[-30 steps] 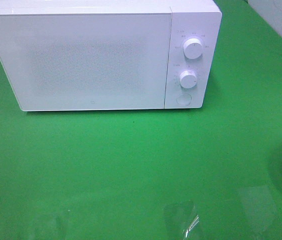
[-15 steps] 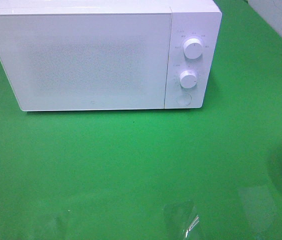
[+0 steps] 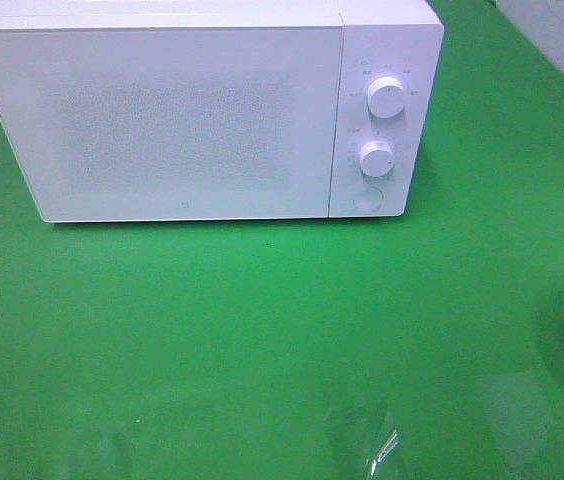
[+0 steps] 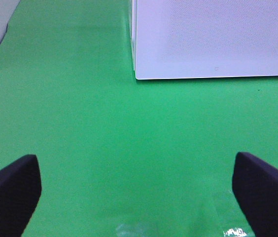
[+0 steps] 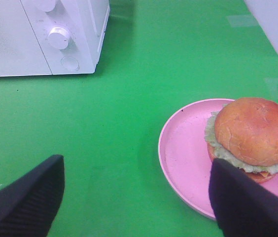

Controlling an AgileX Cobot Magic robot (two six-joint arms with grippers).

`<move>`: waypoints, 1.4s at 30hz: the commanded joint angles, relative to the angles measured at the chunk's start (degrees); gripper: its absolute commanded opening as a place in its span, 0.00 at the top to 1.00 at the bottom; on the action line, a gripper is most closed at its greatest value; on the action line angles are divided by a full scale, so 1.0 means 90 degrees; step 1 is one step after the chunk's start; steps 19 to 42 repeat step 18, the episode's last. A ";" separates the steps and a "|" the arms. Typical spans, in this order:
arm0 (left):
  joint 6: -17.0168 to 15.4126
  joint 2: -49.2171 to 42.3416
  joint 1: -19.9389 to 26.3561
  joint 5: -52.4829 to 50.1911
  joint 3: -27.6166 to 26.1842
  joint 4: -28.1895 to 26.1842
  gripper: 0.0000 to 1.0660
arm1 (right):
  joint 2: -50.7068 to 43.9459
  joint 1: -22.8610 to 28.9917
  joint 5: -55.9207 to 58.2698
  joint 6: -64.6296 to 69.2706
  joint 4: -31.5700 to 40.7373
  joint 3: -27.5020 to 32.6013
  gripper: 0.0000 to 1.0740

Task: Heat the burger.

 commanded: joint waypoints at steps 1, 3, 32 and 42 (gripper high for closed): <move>-0.0045 -0.0134 0.0019 -0.0051 0.0032 -0.0006 0.08 | -0.0166 -0.0038 0.0019 -0.0038 0.0000 0.0006 0.29; -0.0045 -0.0134 0.0019 -0.0051 0.0032 -0.0006 0.08 | -0.0166 -0.0038 0.0019 -0.0038 0.0000 0.0006 0.29; -0.0045 -0.0134 0.0019 -0.0051 0.0032 -0.0006 0.08 | -0.0166 -0.0038 0.0019 -0.0038 0.0000 0.0006 0.29; -0.0045 -0.0134 0.0019 -0.0051 0.0032 -0.0006 0.08 | -0.0166 -0.0038 0.0019 -0.0038 0.0000 0.0006 0.29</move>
